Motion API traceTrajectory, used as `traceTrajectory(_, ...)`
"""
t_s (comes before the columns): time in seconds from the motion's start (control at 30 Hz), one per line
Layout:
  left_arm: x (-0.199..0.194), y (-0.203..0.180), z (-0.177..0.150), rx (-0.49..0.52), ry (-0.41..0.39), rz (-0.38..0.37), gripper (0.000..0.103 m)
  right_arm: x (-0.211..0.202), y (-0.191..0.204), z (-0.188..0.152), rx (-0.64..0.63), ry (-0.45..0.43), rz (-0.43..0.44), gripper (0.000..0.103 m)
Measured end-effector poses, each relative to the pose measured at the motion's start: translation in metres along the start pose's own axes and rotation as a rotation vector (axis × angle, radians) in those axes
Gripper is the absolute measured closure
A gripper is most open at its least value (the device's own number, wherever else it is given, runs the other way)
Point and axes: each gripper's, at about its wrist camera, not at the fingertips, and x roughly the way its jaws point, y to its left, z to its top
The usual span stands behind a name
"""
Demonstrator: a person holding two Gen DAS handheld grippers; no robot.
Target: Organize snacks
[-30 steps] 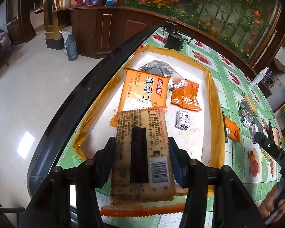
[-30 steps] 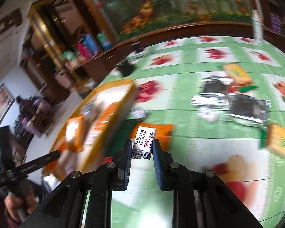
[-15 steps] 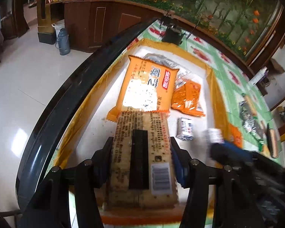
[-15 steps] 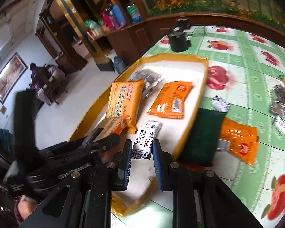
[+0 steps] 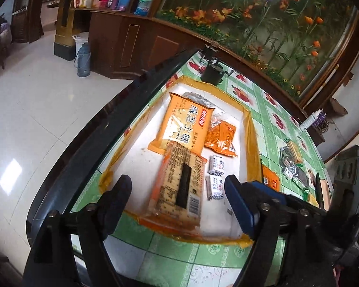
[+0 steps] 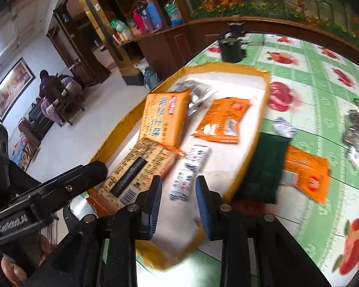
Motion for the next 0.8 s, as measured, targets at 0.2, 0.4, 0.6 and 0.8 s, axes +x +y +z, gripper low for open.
traceTrajectory(0.2,-0.008,-0.002,-0.006,0.005,-0.011,-0.001,0.024,-0.046,-0.056,-0.012,0.080,-0.076,-0.084,0.065)
traceTrajectory(0.4,-0.001,-0.013,-0.012,0.024,0.024,-0.015,0.023,-0.055,-0.110,-0.004,0.205,-0.089,-0.165,0.065)
traceTrajectory(0.6,-0.002,-0.020,-0.017,0.048,0.034,-0.007,0.023,-0.013,-0.108,0.036,0.150,-0.072,-0.219,0.065)
traceTrajectory(0.8,-0.006,-0.018,-0.017,0.047,0.036,0.008,0.023,0.042,-0.108,0.063,0.115,0.025,-0.211,0.065)
